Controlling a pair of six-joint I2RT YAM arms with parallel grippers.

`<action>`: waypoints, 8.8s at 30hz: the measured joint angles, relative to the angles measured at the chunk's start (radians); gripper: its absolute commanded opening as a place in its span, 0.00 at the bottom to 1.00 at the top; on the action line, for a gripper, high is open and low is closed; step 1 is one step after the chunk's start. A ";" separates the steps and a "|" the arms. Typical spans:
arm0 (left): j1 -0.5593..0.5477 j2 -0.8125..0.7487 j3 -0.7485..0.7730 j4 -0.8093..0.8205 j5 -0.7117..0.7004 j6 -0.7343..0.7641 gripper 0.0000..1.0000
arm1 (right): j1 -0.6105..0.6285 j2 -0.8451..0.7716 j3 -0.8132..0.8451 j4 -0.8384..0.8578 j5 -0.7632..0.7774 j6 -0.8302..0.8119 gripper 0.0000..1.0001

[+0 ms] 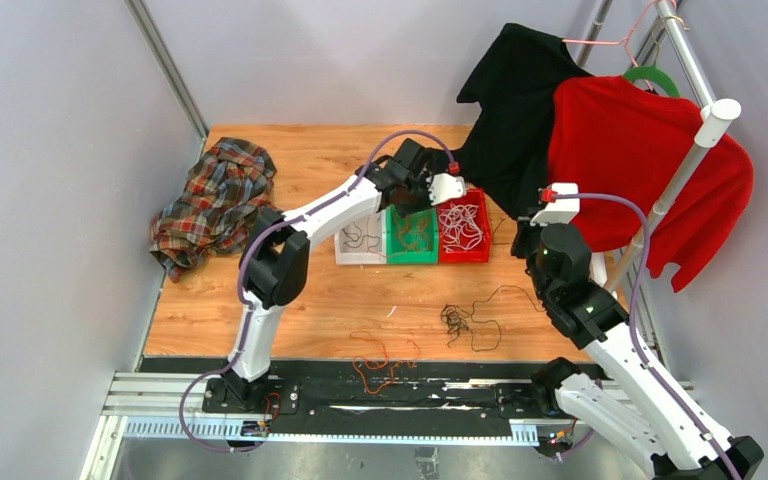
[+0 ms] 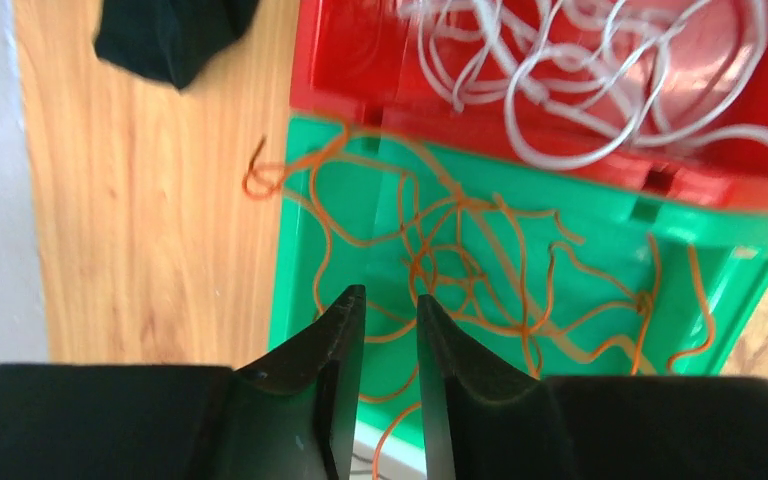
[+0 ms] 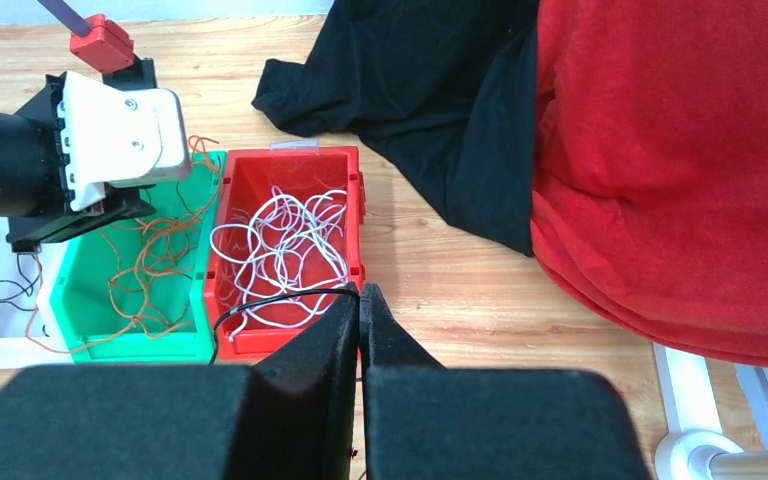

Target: Untangle the cables

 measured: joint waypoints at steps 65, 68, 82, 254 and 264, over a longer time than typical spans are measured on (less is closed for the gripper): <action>0.143 -0.072 0.166 -0.345 0.437 -0.098 0.01 | -0.005 0.022 0.000 -0.001 -0.035 0.020 0.01; 0.125 -0.043 0.155 -0.275 0.389 -0.103 0.01 | -0.006 0.022 0.000 -0.001 -0.039 0.022 0.01; 0.087 0.060 0.003 0.032 0.229 -0.105 0.60 | -0.006 0.030 0.008 -0.006 -0.056 0.029 0.01; 0.092 -0.374 0.121 0.170 0.127 0.006 0.00 | -0.037 0.038 -0.069 -0.157 -0.145 0.160 0.01; 0.092 -0.377 -0.097 0.164 0.116 0.037 0.00 | -0.038 0.036 -0.069 -0.157 -0.144 0.160 0.01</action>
